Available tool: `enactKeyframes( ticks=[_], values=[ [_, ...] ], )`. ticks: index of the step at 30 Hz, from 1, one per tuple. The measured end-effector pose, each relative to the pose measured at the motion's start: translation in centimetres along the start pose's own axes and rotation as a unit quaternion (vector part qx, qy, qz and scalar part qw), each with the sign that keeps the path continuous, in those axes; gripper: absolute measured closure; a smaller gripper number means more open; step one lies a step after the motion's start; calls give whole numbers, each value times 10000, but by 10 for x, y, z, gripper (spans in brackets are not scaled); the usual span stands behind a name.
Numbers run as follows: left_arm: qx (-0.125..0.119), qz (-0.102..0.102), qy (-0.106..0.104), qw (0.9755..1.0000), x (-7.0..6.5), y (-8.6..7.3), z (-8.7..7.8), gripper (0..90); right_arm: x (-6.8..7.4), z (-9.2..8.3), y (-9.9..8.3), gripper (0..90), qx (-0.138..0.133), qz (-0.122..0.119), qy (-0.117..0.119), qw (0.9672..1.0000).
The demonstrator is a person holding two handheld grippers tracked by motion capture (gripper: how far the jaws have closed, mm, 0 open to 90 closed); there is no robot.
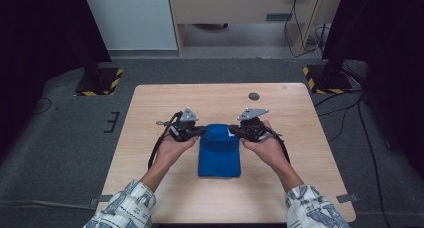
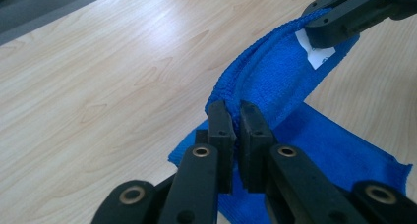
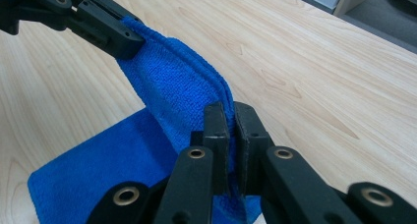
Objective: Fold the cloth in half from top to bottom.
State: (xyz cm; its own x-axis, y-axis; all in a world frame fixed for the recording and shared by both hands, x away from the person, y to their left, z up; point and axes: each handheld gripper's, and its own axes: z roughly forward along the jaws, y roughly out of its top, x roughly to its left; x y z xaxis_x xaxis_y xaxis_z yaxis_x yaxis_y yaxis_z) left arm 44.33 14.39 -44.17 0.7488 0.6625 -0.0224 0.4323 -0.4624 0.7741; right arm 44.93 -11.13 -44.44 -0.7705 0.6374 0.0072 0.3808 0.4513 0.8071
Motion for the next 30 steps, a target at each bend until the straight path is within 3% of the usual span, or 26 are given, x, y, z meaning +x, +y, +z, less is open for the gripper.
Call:
enactKeyframes(
  ticks=[10, 22, 30],
  values=[
    [-37, -36, -112, 9999, -8, -5, -6, 857, 7, -8, -5, 856, -87, -9, 64, 9999],
    [52, 33, -238, 9997, -20, -19, -4, 856, 15, -11, -24, 855, -50, -4, 148, 9999],
    [6, 3, -200, 9998, -19, -22, -5, 855, 21, -14, -27, 855, -58, -54, 185, 9998]
  ],
)
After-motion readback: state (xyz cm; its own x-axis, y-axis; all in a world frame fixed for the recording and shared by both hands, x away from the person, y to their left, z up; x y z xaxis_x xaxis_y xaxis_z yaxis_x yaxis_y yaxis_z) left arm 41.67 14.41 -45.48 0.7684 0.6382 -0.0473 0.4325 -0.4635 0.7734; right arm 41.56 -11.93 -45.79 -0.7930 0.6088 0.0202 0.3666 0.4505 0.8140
